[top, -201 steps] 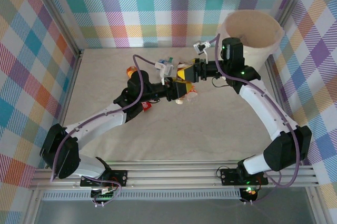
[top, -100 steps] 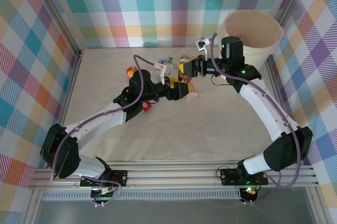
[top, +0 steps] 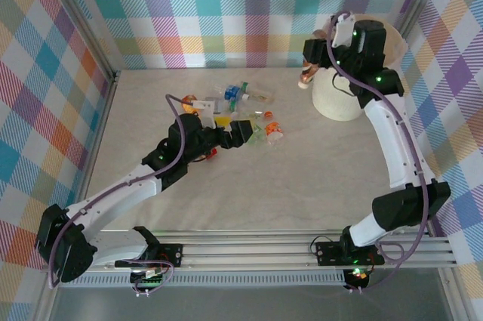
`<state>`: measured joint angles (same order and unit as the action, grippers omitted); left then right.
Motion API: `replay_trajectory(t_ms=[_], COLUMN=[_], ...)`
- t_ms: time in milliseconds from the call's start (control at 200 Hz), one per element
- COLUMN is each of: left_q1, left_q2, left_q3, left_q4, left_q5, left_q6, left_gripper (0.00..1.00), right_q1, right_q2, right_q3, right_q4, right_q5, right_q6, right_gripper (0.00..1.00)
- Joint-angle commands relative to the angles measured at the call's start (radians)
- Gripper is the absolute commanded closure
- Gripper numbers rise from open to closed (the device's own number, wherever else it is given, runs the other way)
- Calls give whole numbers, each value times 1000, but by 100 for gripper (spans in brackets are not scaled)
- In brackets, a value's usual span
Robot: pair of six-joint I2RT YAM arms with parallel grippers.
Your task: Put the plastic bottles in the bin
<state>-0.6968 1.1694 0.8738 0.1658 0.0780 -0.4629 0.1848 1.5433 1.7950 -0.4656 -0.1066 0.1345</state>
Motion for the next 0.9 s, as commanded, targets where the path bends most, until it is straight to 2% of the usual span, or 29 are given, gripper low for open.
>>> replay_trajectory(t_ms=[0,295,475,895], left_q1=[6,8,8,8], left_q2=[-34,-24,3,51], left_q3=[-27,-58,-58,-55], left_q4=[-46,-57,-49,-55], left_q5=[-93,-117,-117,-124], left_q6=[2,-30,-44,-67], left_gripper=[0,0,0,0], right_q1=[-38,-131,-160,-189], right_q2=[34,152,223,492], right_q3=[83,286,345,619], right_q4=[-4,8,23,-237], right_q5=[121,244,335,390], right_q6=[-24,-21,-31,-72], right_gripper=[47,46,45,44])
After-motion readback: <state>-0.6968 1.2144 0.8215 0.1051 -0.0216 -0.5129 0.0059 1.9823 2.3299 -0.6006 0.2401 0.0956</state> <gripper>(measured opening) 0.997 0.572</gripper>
